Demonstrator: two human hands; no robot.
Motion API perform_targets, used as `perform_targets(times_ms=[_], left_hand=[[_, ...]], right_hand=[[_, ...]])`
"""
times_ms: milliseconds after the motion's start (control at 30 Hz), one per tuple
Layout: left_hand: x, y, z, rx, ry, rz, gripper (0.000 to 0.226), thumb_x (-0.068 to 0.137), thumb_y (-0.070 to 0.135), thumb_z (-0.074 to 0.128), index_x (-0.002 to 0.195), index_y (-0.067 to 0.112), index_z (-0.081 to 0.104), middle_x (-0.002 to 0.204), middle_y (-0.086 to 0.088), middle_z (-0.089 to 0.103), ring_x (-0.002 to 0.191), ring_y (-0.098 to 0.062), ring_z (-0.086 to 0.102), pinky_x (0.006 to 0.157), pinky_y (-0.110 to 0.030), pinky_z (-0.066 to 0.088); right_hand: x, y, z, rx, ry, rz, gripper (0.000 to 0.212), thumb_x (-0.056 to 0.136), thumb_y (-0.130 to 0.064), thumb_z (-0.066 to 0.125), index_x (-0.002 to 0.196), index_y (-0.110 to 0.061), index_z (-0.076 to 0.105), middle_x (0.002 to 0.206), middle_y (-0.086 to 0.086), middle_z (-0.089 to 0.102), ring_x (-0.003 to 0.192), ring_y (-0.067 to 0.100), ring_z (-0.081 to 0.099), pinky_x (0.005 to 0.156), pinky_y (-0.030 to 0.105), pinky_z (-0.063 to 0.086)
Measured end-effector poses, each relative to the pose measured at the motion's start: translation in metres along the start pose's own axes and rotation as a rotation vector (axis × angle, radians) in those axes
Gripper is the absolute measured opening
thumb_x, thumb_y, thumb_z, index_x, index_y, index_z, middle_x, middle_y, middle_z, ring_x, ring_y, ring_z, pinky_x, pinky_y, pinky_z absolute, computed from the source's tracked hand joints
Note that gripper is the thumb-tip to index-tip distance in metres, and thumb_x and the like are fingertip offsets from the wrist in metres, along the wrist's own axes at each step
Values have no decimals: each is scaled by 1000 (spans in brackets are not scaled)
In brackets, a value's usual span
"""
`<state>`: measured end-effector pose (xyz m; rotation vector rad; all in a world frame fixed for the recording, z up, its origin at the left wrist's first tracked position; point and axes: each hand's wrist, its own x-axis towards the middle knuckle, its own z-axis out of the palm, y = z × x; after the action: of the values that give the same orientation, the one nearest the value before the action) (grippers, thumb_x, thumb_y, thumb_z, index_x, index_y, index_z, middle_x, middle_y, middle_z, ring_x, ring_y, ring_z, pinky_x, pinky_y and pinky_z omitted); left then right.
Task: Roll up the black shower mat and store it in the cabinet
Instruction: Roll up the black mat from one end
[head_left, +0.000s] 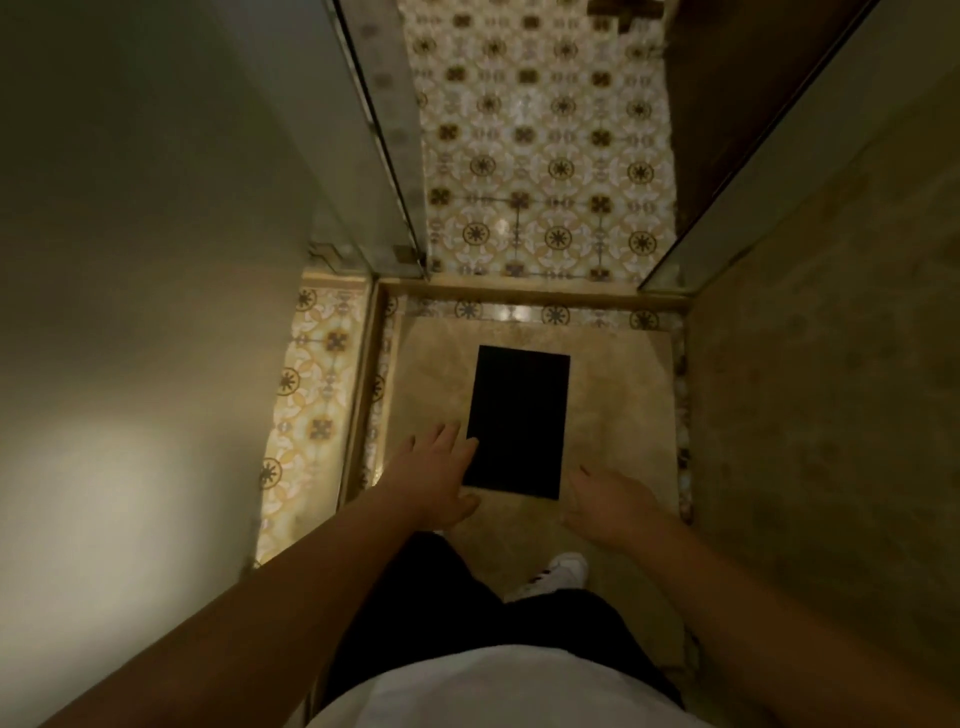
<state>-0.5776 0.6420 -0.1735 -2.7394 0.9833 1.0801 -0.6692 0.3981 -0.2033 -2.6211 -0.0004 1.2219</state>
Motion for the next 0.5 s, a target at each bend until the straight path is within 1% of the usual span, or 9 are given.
perform_targets(times_ms=[133,300,400,500], left_hand=[[34,-16,27,26,-92,56,85,84,62,41,151,20,10,161,-12,7,147,-29,6,113,-52,19],[96,-44,60,25,-120,107,87,83,63,44,150,20,10,161,-11,5,147,-29,5,114,-53,16],[143,-64,95,12,-149,113,89,82,65,46,150,21,10,161,-10,6,147,-29,6,113,-54,17],[199,-81,141,20,-192,131,95,81,66,50,151,20,7,162,-9,3,147,-27,5,114,-53,18]], right_hand=[[32,3,19,68,-19,28,56,88,-42,51,136,-17,35,129,9,47,104,28,53,77,38,47],[93,4,51,121,-45,114,71,88,-46,54,145,-17,26,147,11,36,121,32,47,93,43,45],[143,10,79,169,-28,143,73,87,-50,53,146,-17,25,148,10,35,124,31,45,95,41,44],[207,25,119,215,-4,137,76,86,-50,56,147,-18,23,152,9,31,127,31,42,96,42,44]])
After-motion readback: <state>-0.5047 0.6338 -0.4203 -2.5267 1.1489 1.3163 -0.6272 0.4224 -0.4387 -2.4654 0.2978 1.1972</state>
